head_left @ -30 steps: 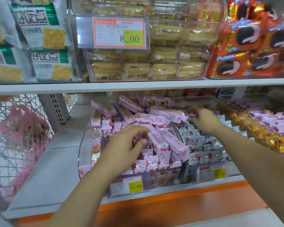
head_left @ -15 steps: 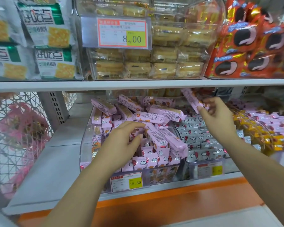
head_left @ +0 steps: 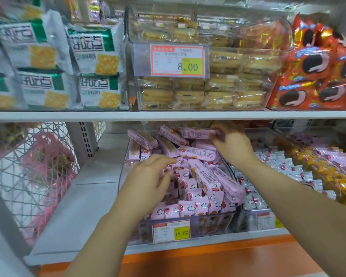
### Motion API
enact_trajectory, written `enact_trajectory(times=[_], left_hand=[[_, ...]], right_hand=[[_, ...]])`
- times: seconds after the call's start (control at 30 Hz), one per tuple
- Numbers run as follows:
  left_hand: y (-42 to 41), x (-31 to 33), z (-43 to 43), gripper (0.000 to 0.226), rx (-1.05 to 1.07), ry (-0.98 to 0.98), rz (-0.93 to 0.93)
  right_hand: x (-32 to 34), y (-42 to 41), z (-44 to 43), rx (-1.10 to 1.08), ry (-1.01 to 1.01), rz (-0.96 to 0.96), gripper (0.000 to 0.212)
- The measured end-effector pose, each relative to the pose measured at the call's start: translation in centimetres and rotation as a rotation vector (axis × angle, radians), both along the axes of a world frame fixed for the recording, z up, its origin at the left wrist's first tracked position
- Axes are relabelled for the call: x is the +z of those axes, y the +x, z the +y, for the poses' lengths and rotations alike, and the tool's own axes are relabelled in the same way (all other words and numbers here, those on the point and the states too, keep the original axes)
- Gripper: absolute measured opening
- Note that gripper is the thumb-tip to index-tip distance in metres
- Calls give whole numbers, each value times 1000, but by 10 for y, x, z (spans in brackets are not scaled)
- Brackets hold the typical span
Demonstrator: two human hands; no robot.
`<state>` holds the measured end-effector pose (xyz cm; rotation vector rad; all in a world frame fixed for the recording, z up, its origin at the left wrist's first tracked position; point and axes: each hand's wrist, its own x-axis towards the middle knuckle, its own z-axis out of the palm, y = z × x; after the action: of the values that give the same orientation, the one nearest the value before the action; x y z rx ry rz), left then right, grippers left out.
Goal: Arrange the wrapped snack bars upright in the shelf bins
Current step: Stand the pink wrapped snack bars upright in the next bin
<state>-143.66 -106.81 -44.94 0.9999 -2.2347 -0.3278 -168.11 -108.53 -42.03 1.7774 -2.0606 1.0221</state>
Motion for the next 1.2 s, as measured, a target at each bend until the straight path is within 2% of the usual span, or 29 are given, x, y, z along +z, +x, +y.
enact_trajectory(times=[0.13, 0.2, 0.3, 0.4, 0.5, 0.63, 0.7, 0.8, 0.93, 1.0, 1.1, 1.2], left_hand=[[21, 3, -3, 34, 89, -80, -3], [35, 0, -6, 28, 116, -54, 55], [57, -6, -8, 25, 159, -22, 113], [73, -12, -8, 25, 199, -19, 112], [85, -20, -9, 27, 205, -2, 91], [96, -28, -12, 28, 220, 47, 111], [98, -29, -13, 28, 227, 36, 109], [97, -30, -14, 27, 205, 26, 106], [96, -30, -16, 27, 191, 26, 114], [94, -28, -16, 28, 197, 44, 116], [91, -25, -10, 29, 193, 51, 125], [86, -20, -2, 33, 162, 24, 134]], right_hand=[[1, 5, 14, -29, 8, 44, 29], [1, 13, 23, -22, 47, 79, 31], [10, 41, 38, 182, 80, 11, 28], [25, 75, 39, 500, 348, -151, 21], [27, 101, 22, 650, 691, -142, 19], [4, 128, -10, 630, 892, -104, 49], [-11, 140, -21, 601, 907, -124, 57], [-29, 153, -27, 627, 909, -272, 52], [-37, 161, -27, 569, 876, -394, 59], [-28, 161, -20, 590, 856, -367, 55], [-4, 149, 0, 559, 704, -241, 40], [9, 127, 22, 504, 508, -338, 28]])
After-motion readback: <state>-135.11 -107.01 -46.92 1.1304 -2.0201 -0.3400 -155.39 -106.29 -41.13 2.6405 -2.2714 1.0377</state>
